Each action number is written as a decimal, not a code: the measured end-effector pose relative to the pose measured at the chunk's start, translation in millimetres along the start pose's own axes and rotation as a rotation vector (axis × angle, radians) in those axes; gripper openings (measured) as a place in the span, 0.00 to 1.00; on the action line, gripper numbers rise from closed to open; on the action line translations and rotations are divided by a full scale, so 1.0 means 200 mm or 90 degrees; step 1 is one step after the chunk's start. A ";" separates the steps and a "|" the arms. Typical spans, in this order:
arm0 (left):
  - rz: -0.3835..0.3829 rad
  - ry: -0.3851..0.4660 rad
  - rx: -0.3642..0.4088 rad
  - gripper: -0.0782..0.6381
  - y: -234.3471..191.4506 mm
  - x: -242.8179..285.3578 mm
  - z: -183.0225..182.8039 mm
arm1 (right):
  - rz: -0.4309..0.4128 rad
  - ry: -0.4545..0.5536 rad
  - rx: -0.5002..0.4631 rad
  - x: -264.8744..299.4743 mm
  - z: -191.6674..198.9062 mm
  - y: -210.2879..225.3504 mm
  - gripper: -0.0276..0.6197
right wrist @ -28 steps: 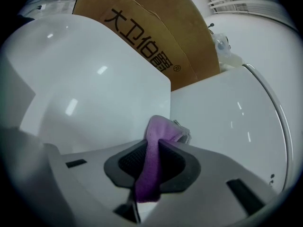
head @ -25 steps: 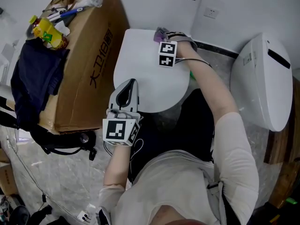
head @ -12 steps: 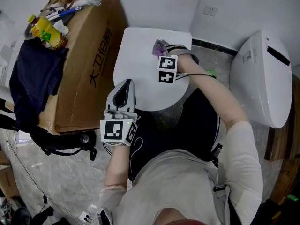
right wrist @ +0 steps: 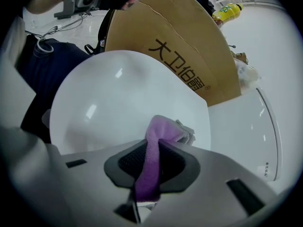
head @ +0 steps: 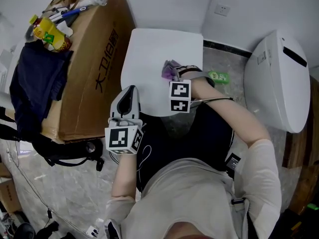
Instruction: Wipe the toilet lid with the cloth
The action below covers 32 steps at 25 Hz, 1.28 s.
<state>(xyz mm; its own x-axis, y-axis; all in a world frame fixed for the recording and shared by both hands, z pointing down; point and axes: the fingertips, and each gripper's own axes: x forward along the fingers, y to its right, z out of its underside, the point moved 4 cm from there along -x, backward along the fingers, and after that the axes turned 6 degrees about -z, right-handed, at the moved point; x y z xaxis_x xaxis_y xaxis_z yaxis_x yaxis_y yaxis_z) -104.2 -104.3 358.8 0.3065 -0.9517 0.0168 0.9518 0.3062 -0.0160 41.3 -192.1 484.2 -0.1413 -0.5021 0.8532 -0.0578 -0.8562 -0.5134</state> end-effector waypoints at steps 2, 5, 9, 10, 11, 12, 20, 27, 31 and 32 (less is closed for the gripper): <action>0.001 0.001 -0.002 0.13 0.00 0.00 0.00 | -0.018 0.005 0.002 -0.04 -0.02 -0.07 0.17; 0.004 0.003 -0.005 0.13 -0.01 0.00 0.01 | -0.042 0.009 0.001 -0.10 -0.07 -0.17 0.17; 0.006 0.000 -0.012 0.13 -0.01 -0.01 0.03 | -0.080 0.018 0.001 -0.16 -0.12 -0.30 0.17; 0.006 -0.002 -0.013 0.13 -0.02 -0.01 0.04 | -0.089 0.023 0.002 -0.18 -0.13 -0.33 0.17; 0.005 -0.003 -0.014 0.13 -0.02 -0.02 0.04 | -0.098 0.027 0.005 -0.19 -0.15 -0.35 0.17; 0.004 -0.005 -0.016 0.13 -0.02 -0.02 0.05 | -0.105 0.031 0.007 -0.21 -0.16 -0.38 0.17; -0.005 -0.013 -0.027 0.13 -0.06 -0.04 0.10 | -0.150 0.049 0.005 -0.28 -0.20 -0.51 0.17; -0.011 -0.003 -0.041 0.13 -0.07 -0.05 0.09 | -0.214 0.049 0.009 -0.31 -0.21 -0.54 0.17; -0.011 -0.005 -0.042 0.13 -0.08 -0.06 0.09 | -0.247 0.058 0.009 -0.32 -0.20 -0.50 0.17; -0.012 -0.006 -0.044 0.13 -0.08 -0.06 0.09 | -0.252 0.064 0.017 -0.32 -0.20 -0.48 0.17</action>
<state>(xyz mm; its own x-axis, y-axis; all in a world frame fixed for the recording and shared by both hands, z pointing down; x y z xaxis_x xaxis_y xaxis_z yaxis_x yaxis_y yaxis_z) -123.3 -97.2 376.8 0.2887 -0.9570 0.0269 0.9546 0.2856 -0.0841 16.7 -72.9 474.3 -0.2092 -0.1200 0.9705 -0.1013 -0.9845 -0.1435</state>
